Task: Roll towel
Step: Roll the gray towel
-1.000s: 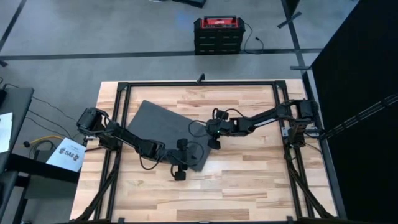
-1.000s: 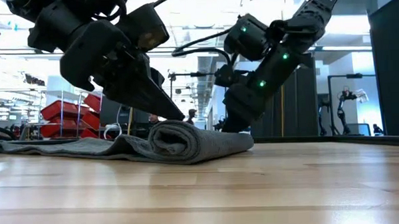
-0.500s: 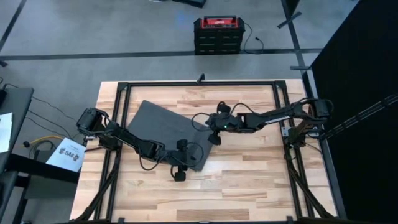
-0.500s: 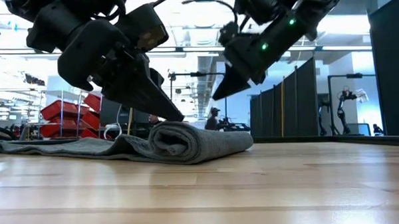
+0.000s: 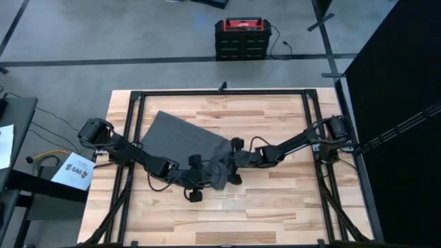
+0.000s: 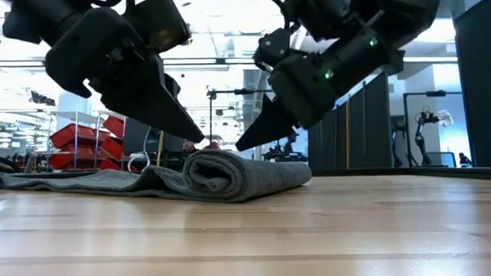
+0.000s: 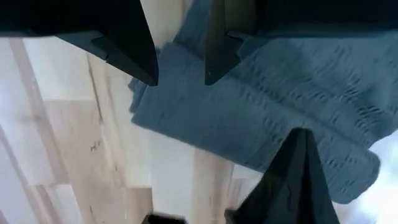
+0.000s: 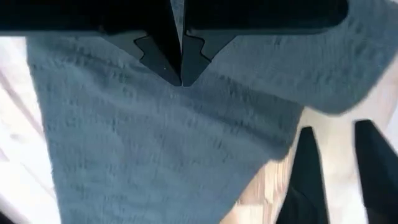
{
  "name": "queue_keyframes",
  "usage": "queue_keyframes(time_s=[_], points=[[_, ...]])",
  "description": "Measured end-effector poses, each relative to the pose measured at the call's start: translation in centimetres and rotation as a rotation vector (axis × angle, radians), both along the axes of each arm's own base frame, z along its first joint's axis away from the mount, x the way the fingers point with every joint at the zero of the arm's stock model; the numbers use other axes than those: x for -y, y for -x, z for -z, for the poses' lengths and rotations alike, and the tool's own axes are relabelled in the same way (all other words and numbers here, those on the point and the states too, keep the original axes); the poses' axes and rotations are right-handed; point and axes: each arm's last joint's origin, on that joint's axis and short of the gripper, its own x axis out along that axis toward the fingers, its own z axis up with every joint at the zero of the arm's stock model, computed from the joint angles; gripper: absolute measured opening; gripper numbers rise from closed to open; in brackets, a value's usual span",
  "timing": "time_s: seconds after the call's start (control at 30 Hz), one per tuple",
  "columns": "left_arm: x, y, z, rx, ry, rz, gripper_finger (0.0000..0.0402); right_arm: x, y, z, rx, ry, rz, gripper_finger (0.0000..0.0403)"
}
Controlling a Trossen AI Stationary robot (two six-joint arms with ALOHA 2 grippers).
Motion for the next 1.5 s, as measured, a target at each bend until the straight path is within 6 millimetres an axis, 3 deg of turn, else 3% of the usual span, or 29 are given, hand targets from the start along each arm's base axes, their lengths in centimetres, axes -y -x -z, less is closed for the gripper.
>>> queue_keyframes(time_s=[0.27, 0.47, 0.73, 0.9, 1.07, 1.3, 1.5], points=[[0.3, -1.2, 2.9, -0.001, -0.028, 0.017, 0.0118, -3.0, 1.1, -0.7, -0.024, 0.000, -0.072, 0.0000], [0.2, -1.5, 3.9, -0.019, -0.025, 0.009, 0.0118, -4.3, 3.5, -0.6, -0.210, -0.009, -0.005, 0.0000], [0.1, -1.6, 3.4, 0.006, -0.042, 0.008, 0.0118, -4.9, 4.6, 0.2, -0.316, -0.043, 0.047, 0.0000], [-0.2, -2.0, 0.5, 0.098, -0.088, 0.017, 0.0118, -4.2, 4.5, 0.3, -0.317, -0.056, 0.077, 0.0000], [-3.0, -2.7, -0.1, 0.093, -0.163, -0.014, 0.0118, -3.2, 4.6, 0.5, -0.347, -0.077, 0.141, 0.0026], [-8.4, -4.2, 1.9, 0.015, -0.152, 0.053, 0.0118, -2.7, 5.1, 0.9, -0.420, -0.057, 0.165, 0.0120], [-10.8, -4.7, 3.2, -0.006, -0.118, 0.136, 0.0118, -1.6, 5.6, 2.0, -0.361, -0.095, 0.186, 0.0185]])
